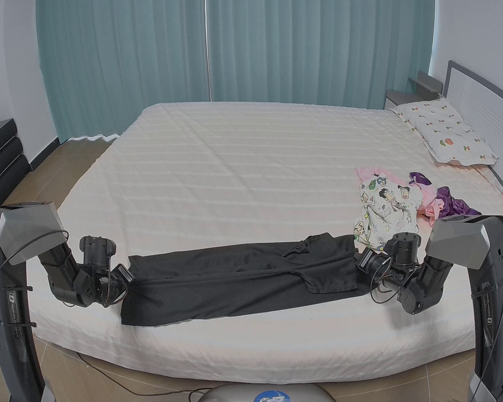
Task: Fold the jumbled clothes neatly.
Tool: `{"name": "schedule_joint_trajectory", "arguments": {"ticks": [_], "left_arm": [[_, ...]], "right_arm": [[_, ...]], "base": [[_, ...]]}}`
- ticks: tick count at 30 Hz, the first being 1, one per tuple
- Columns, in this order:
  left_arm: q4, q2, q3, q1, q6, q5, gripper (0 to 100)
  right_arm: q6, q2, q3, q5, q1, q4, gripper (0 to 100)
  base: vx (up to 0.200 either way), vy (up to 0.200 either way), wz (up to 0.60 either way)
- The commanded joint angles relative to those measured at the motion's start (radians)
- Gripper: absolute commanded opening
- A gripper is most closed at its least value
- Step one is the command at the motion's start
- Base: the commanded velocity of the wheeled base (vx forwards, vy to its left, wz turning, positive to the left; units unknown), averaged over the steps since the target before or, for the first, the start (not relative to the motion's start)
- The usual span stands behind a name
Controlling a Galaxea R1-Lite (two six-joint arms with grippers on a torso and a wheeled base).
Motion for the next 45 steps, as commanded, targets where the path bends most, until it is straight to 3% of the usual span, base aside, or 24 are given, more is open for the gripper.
{"name": "schedule_joint_trajectory", "arguments": {"ticks": [1,3,4,19,24,25,26,29,35,39,45], "left_arm": [[0.0,0.009,0.005,-0.002,0.004,0.0,0],[0.0,0.009,0.007,-0.005,0.021,-0.002,0],[0.0,0.009,0.011,-0.007,0.041,0.0,100],[0.0,-0.022,0.01,0.003,0.018,-0.014,100],[-0.001,-0.092,0.025,0.039,-0.041,-0.17,100],[-0.001,-0.092,0.025,0.039,-0.041,-0.17,100],[-0.001,-0.114,0.037,0.05,-0.05,-0.232,100],[-0.001,-0.126,0.045,0.053,-0.058,-0.265,100],[-0.01,-0.128,0.059,0.065,-0.087,-0.269,100],[-0.061,-0.118,0.064,0.065,-0.14,-0.276,100],[-0.07,-0.117,0.076,0.061,-0.144,-0.284,100]], "right_arm": [[-0.001,0.01,-0.007,0.002,0.004,0.015,0],[-0.001,0.009,-0.008,0.003,0.007,0.041,0],[-0.001,0.01,-0.013,0.006,0.009,0.046,100],[0.012,-0.059,0.015,-0.008,-0.016,-0.009,100],[0.016,-0.14,0.03,-0.041,-0.003,0.0,100],[0.016,-0.14,0.03,-0.041,-0.003,0.0,100],[0.018,-0.149,0.036,-0.048,0.029,0.007,100],[0.018,-0.152,0.032,-0.049,0.066,0.029,100],[0.035,-0.143,-0.149,-0.048,0.167,0.241,100],[0.139,-0.077,-0.341,-0.048,0.231,0.42,100],[0.168,0.018,-0.537,-0.048,0.244,0.583,100]], "base": [[0.0,0.0,0.0],[0.0,0.0,0.0],[0.0,0.0,0.0],[0.0,0.0,0.0],[0.0,0.0,0.0],[0.0,0.0,0.0],[0.0,0.0,0.0],[0.0,0.0,0.0],[0.0,0.0,0.0],[0.0,0.0,0.0],[0.1,0.0,0.0]]}}
